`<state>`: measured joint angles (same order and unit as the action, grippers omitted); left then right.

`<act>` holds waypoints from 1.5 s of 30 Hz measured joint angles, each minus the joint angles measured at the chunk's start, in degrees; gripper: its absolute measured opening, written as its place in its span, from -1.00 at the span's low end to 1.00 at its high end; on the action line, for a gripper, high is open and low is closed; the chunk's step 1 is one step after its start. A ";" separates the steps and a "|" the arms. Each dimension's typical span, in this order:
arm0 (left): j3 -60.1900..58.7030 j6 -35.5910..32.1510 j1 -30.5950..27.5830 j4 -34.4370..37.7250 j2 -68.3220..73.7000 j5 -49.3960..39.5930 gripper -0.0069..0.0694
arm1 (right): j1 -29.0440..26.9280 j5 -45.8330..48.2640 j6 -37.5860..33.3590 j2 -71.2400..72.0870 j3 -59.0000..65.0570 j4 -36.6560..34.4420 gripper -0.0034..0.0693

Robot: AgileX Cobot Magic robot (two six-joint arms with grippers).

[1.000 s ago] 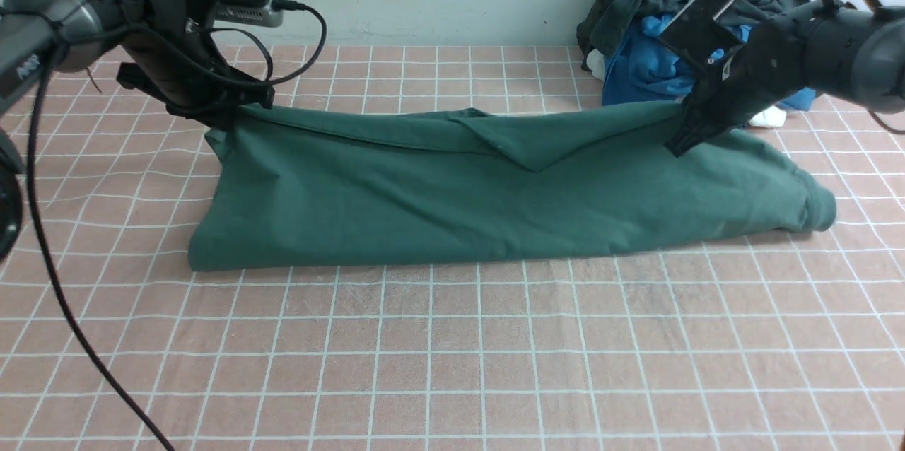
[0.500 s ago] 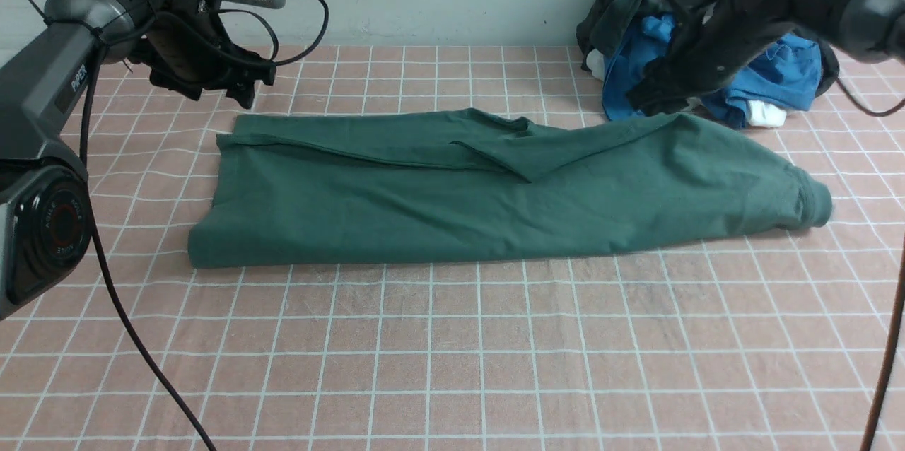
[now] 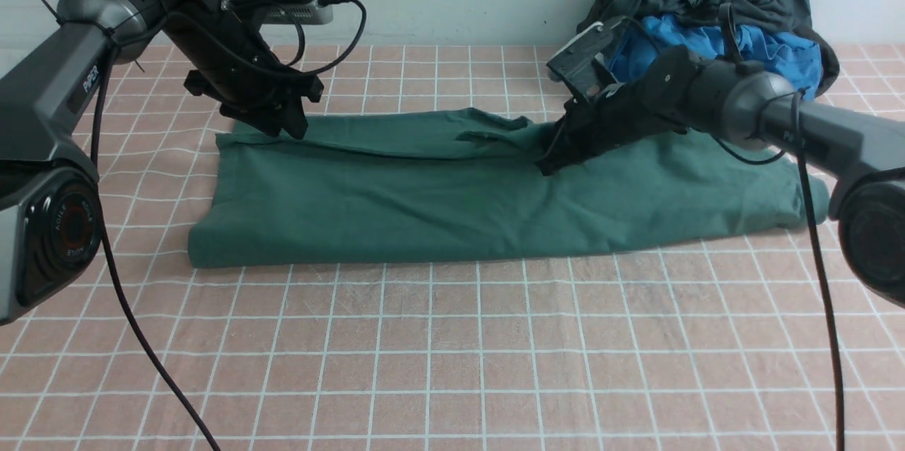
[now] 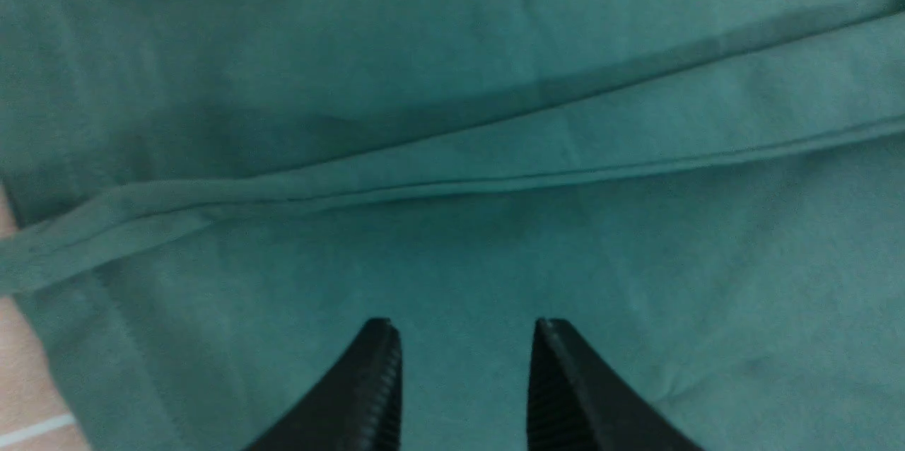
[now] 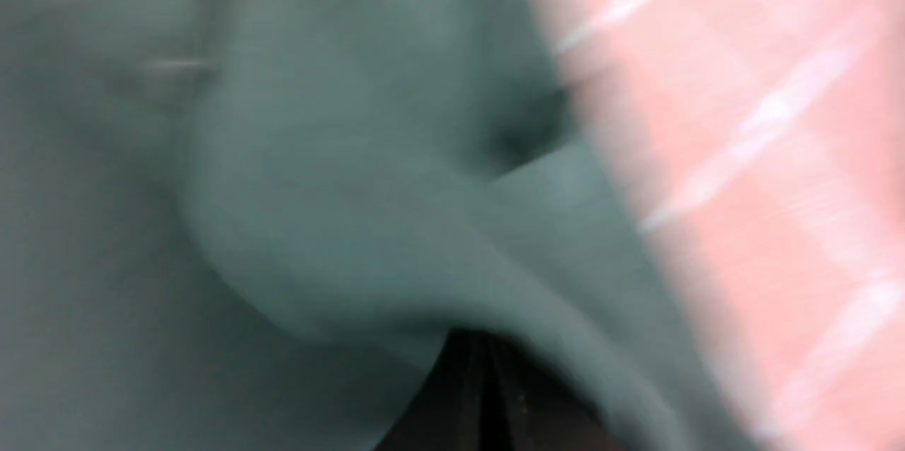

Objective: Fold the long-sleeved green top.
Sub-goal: Use both arms to drag the lower edge of the fabric forward and fold it over the upper edge, then use the right arm to clamp the right edge of the fabric

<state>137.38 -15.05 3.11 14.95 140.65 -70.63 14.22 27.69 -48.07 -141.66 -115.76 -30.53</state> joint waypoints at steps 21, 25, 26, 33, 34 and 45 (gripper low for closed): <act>0.00 -1.82 2.74 5.43 2.86 -0.06 -0.61 | -2.73 21.19 -6.04 -2.91 -6.94 -14.65 -0.68; 0.26 -2.91 4.45 5.44 2.98 -0.06 -0.61 | -2.22 6.13 -14.05 -7.95 -8.55 -27.82 -0.83; 0.26 -3.06 4.70 5.34 2.98 -0.06 -0.61 | -2.22 3.04 -15.16 -8.59 -9.05 -30.02 -0.84; 0.26 -0.62 4.51 -3.14 1.50 -0.11 -0.61 | -5.18 -3.66 -18.82 -9.99 -12.15 -38.09 -0.68; 0.26 0.18 4.31 -5.03 0.88 -0.11 -0.61 | -6.33 -1.31 -18.03 -9.23 -12.18 -38.20 -0.62; -17.31 1.43 4.25 -9.45 -19.13 -0.05 -0.61 | -13.50 30.55 14.07 11.26 -12.55 1.43 -0.31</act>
<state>120.06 -13.62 7.36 5.50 121.52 -70.68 0.72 58.24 -34.00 -130.41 -128.32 -29.10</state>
